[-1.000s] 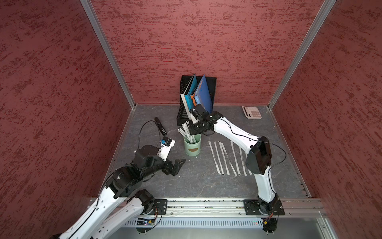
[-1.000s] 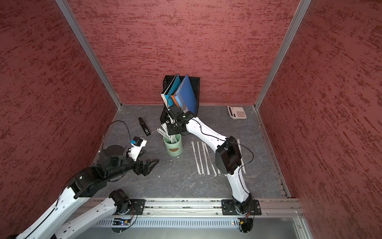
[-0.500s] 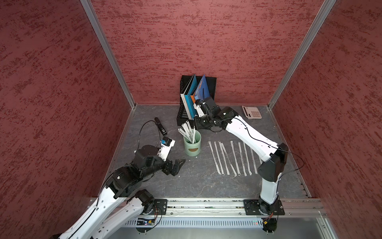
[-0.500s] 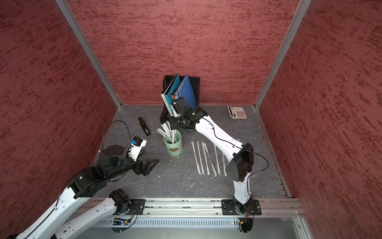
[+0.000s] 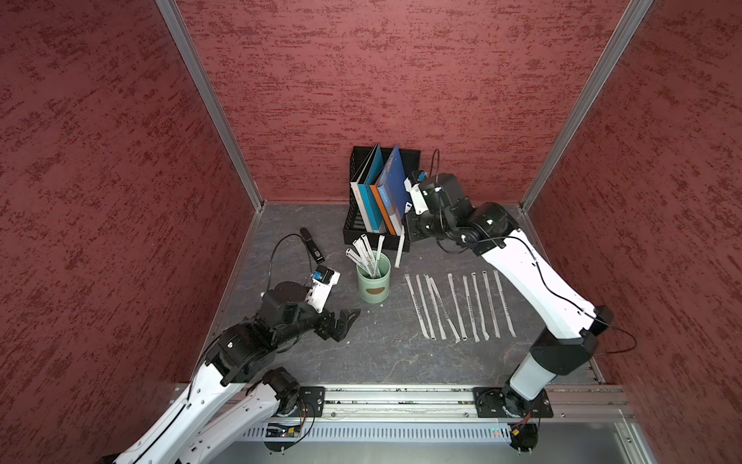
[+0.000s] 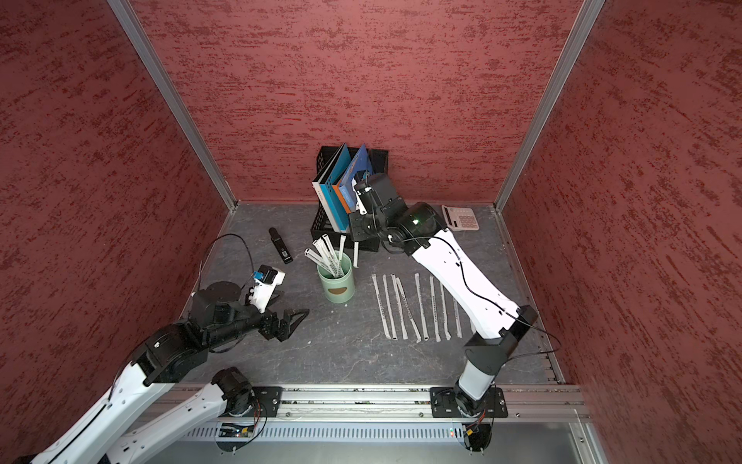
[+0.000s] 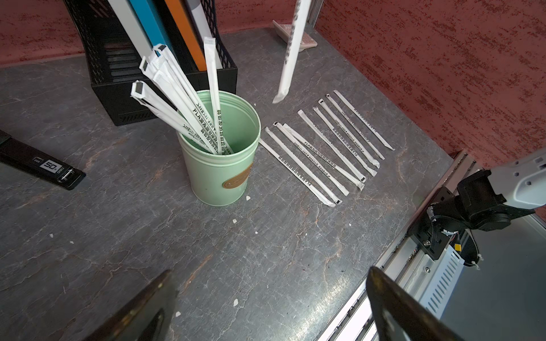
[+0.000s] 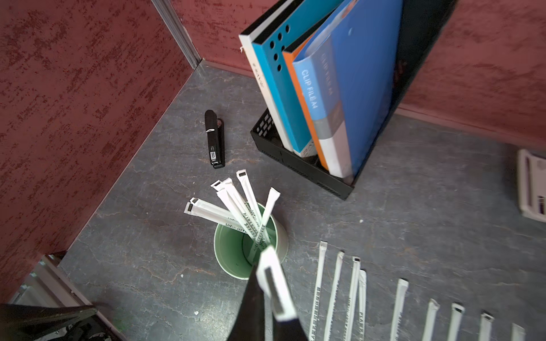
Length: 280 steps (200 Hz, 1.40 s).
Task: Take the straws out of the storage container
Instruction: Pick up the straw from the container, then place the straw at the center of the board.
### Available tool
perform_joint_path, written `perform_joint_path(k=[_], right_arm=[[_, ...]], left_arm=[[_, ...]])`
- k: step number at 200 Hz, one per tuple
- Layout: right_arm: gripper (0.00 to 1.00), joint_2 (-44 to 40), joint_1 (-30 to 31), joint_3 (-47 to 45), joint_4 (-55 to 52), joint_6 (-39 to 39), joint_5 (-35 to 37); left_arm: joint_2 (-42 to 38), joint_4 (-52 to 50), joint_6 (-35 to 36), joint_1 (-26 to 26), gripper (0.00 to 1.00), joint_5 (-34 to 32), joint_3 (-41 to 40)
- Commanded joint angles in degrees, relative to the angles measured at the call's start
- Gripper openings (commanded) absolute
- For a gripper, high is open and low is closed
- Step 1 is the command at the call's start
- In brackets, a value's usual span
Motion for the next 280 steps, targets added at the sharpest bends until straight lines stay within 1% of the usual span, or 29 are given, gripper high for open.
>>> perform_joint_path(k=[1, 31, 48, 60, 71, 101, 127, 145, 174, 221, 242, 280], right_arm=[[0.03, -2.76, -1.01, 1.51, -4.95, -2.21, 5.63], [0.03, -4.66, -3.08, 0.67, -9.19, -3.27, 9.26], [0.03, -3.45, -4.88, 1.99, -15.46, -3.38, 15.20], [0.03, -1.84, -6.29, 3.60, -21.00, -2.57, 21.51], [0.03, -0.12, -8.23, 5.03, -25.72, -1.94, 24.42], [0.01, 3.63, -15.34, 5.58, -33.16, -1.45, 25.65], [0.00, 7.40, -20.79, 1.74, -36.48, -1.40, 26.87], [0.00, 8.44, -23.89, -3.20, -34.97, -1.48, 27.33], [0.00, 7.43, -28.91, -11.10, -27.96, -2.23, 25.48], [0.00, 7.46, -34.77, -21.32, -19.58, -3.26, 24.74], [0.00, 8.65, -36.80, -23.69, -17.43, -2.90, 23.73], [0.00, 12.22, -39.87, -26.88, -11.58, -3.65, 19.38]], left_arm=[[-0.13, -0.67, -0.03, 0.14, 0.99, 0.44, 0.34], [0.13, -0.72, -0.04, 0.11, 0.99, 0.19, 0.34], [0.30, -0.73, -0.07, 0.18, 0.99, 0.28, 0.34], [0.39, -0.72, -0.09, 0.11, 0.99, 0.33, 0.34], [0.74, -0.73, -0.09, 0.12, 0.99, 0.21, 0.34], [1.58, -1.07, -0.14, 0.11, 1.00, 0.05, 0.51], [1.79, -1.25, -0.17, 0.11, 1.00, 0.13, 0.51], [1.48, -1.42, -0.27, 0.03, 0.99, 0.00, 0.65], [1.27, -1.53, -0.36, 0.07, 0.99, -0.43, 0.60], [1.80, -1.95, -0.38, 0.03, 1.00, -0.74, 0.69], [1.49, -1.94, -0.48, 0.03, 1.00, -0.85, 0.62], [1.52, -2.06, -0.51, 0.03, 0.99, -1.36, 0.60]])
